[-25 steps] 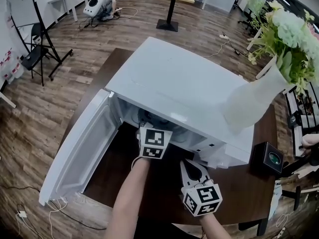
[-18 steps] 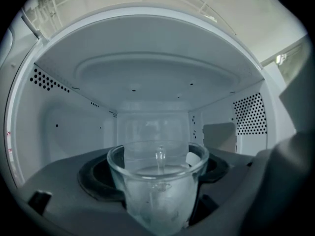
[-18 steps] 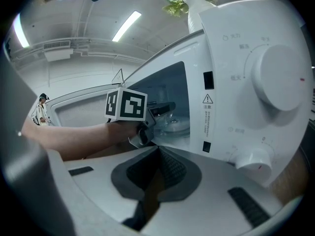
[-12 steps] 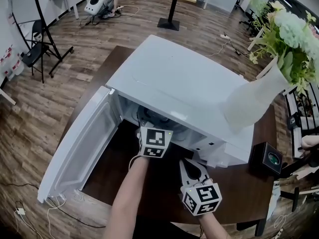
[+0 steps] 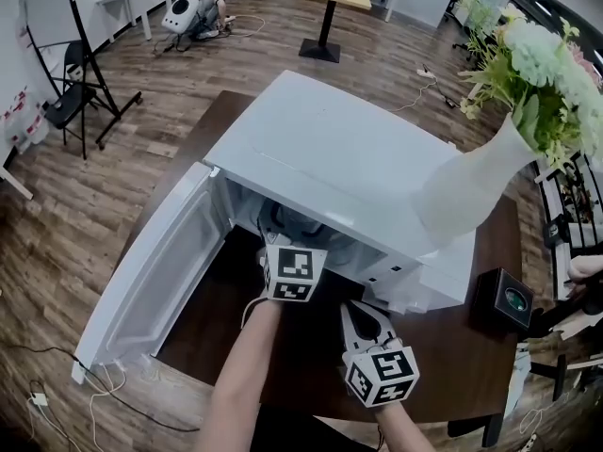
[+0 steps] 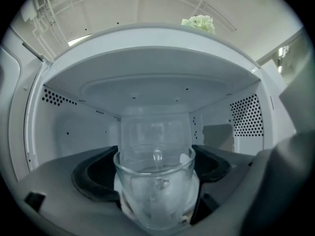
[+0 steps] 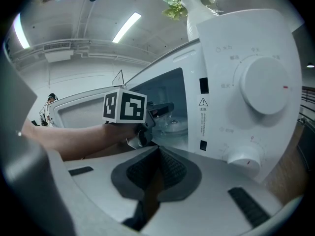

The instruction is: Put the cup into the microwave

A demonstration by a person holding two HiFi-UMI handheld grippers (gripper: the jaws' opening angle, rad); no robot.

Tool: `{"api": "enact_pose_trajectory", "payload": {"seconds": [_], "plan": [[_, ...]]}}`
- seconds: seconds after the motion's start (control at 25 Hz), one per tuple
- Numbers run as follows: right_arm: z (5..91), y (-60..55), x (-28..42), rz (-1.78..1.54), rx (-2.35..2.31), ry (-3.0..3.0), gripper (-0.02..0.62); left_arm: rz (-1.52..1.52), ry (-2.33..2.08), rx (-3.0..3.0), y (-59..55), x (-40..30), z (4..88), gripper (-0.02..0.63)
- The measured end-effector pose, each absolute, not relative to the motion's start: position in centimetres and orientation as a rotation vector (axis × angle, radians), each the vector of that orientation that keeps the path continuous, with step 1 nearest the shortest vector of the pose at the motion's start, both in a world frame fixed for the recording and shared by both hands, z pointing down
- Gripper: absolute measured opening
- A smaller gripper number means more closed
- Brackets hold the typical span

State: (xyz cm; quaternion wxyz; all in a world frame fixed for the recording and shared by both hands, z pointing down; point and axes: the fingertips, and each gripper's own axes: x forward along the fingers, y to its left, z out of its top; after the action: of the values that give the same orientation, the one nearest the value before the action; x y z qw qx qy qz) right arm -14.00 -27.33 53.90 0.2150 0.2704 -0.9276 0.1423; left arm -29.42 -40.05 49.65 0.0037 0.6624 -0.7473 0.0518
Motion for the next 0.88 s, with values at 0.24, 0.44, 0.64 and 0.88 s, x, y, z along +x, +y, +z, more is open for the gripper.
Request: {"api": "enact_pose_trajectory", "payload": {"seconds": [0.24,0.44,0.64,0.88], "plan": [[53.8,-26.6,-13.9,0.399,0.744,-2.576,-0.008,0.153,-2.315,2.078,-39.0,-28.9,49.6,0.446],[53.4,-26.3,-13.6,0.407,0.760,-2.578,-0.008,0.113,-2.276,2.080,-37.8,-28.3,49.4,0.446],[52.7,-25.9,-13.4,0.401,0.776,-2.581,-0.008,0.110,-2.234,2.073,-36.7,-27.9,49.4,0.446],[52.1,-25.5,-13.0,0.425,0.793,-2.584,-0.008,0.102,-2.182,2.046,-35.3,-27.5,49.5,0.445]]}}
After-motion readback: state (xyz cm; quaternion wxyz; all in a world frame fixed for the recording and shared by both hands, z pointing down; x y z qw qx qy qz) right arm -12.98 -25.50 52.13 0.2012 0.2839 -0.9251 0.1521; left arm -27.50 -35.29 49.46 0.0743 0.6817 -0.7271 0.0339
